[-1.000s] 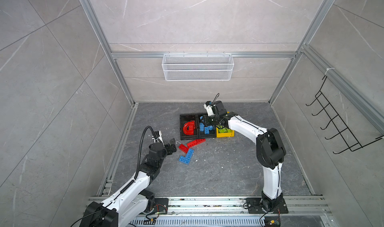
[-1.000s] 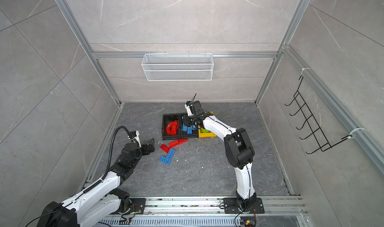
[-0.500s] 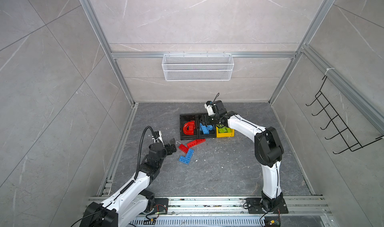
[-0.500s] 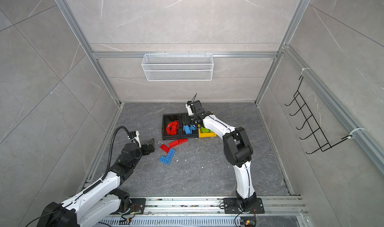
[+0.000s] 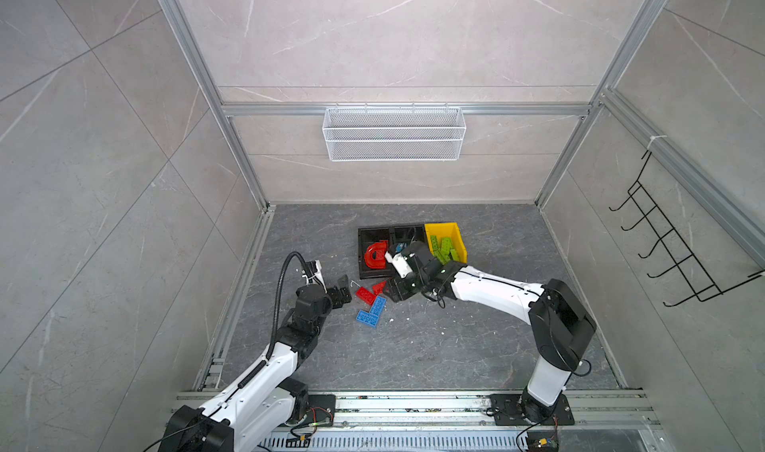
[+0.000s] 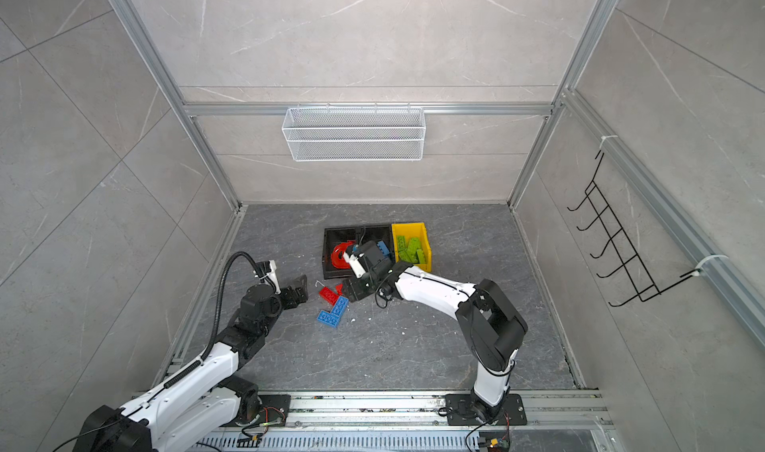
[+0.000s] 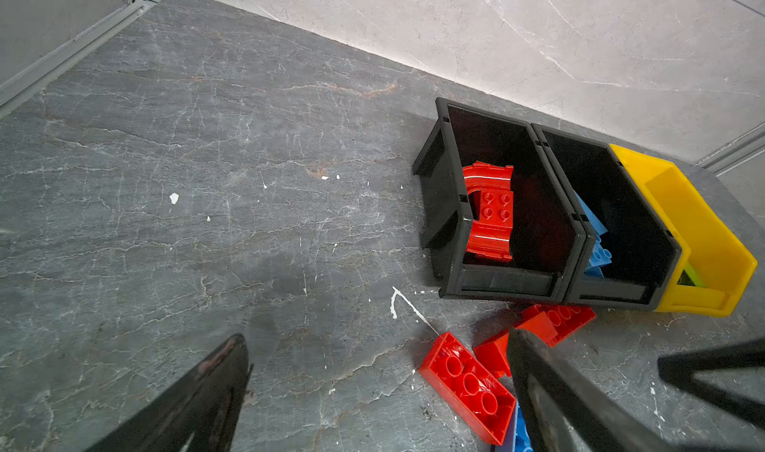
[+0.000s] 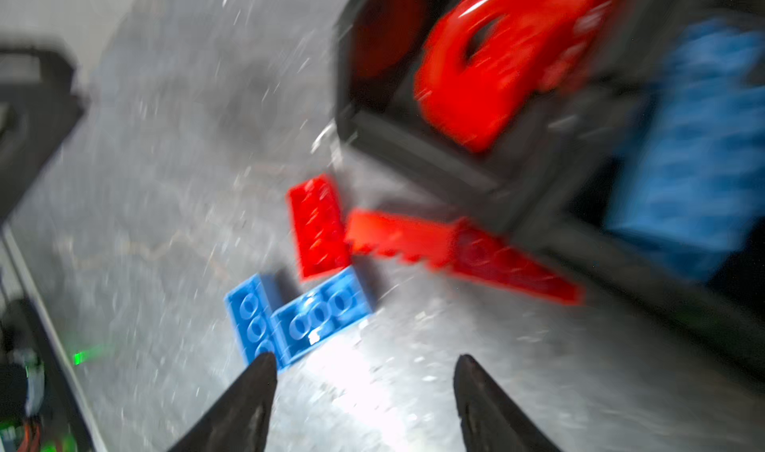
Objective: Sort the legos into containers by color
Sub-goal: 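Move the open right gripper back to another light-blue brick near the robot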
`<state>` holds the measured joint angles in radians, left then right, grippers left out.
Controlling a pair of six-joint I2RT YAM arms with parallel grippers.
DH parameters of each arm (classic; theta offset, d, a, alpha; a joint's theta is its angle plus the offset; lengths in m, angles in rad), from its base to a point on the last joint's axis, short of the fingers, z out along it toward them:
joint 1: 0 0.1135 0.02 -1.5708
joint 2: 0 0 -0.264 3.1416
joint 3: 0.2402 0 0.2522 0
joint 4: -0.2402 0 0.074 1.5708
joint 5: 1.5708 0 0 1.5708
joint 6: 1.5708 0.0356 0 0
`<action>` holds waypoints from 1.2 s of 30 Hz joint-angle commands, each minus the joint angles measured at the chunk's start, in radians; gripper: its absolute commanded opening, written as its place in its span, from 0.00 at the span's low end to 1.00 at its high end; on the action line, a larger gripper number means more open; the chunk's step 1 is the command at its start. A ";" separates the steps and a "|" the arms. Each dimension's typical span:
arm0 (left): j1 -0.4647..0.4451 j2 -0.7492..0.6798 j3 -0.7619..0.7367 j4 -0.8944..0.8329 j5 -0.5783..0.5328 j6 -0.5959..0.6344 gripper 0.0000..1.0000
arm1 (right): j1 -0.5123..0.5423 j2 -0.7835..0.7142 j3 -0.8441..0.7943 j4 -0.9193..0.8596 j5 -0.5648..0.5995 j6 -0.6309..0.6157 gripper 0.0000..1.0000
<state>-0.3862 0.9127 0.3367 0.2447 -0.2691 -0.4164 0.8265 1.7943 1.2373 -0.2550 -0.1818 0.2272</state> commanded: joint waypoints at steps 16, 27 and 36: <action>0.267 -0.058 -0.071 0.007 0.124 -0.246 0.99 | 0.206 0.300 0.323 -0.133 -0.022 -0.192 0.70; 0.282 -0.087 -0.085 0.032 0.180 -0.253 0.99 | 0.208 0.383 0.399 -0.155 0.050 -0.198 0.71; 0.283 -0.094 -0.083 0.009 0.152 -0.256 1.00 | 0.210 0.389 0.374 -0.182 0.049 -0.195 0.70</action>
<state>-0.1066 0.8295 0.2504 0.2317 -0.1028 -0.6628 1.0321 2.1715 1.6104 -0.4007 -0.1387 0.0475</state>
